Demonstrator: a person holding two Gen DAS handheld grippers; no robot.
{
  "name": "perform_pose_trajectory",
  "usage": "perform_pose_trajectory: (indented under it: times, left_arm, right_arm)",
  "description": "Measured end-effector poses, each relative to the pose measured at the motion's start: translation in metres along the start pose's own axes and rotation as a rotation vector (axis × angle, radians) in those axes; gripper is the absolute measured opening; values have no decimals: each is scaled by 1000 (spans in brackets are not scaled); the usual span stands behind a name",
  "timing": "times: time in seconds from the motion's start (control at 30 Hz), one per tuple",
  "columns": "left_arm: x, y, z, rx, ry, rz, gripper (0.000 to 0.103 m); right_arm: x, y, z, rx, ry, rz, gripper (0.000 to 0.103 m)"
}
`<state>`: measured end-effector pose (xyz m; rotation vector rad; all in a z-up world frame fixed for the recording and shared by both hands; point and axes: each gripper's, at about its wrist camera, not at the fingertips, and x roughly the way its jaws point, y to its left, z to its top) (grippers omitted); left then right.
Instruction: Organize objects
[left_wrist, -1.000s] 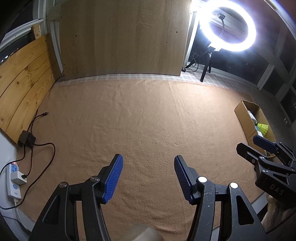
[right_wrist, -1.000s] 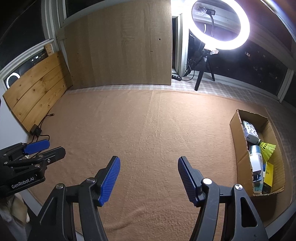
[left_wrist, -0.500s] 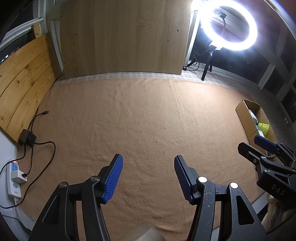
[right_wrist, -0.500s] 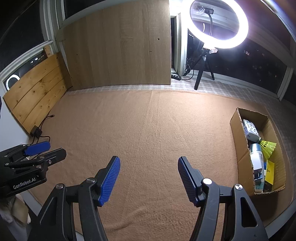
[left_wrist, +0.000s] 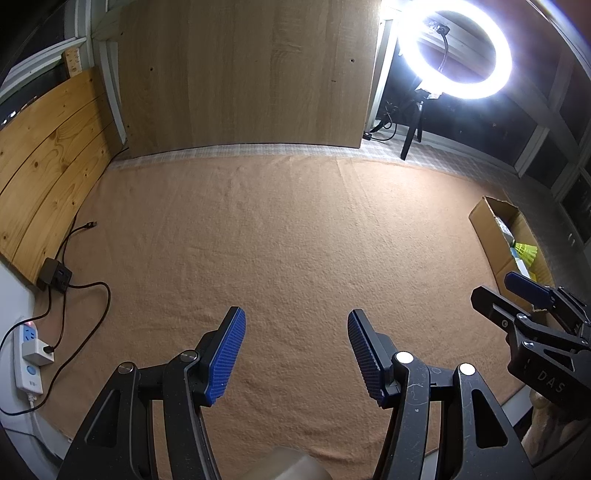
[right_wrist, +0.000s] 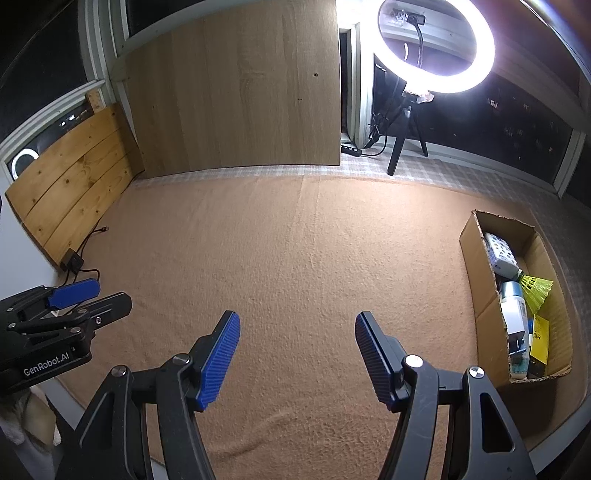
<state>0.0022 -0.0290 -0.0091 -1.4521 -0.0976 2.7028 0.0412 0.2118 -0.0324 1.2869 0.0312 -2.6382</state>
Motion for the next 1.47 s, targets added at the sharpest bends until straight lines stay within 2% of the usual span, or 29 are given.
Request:
perform_pose_trajectory:
  times: [0.93,1.2,1.47]
  left_arm:
    - [4,2,3,6,5,6,62]
    - [8,6,6,5,5,11,68]
    - [11,9,6,7,12,18,69]
  right_arm:
    - [7,-2,-2,-1,12,1,61]
    - [8,-1,-1,0,14,1,61]
    - [12,0,-1,-1,24,5,61]
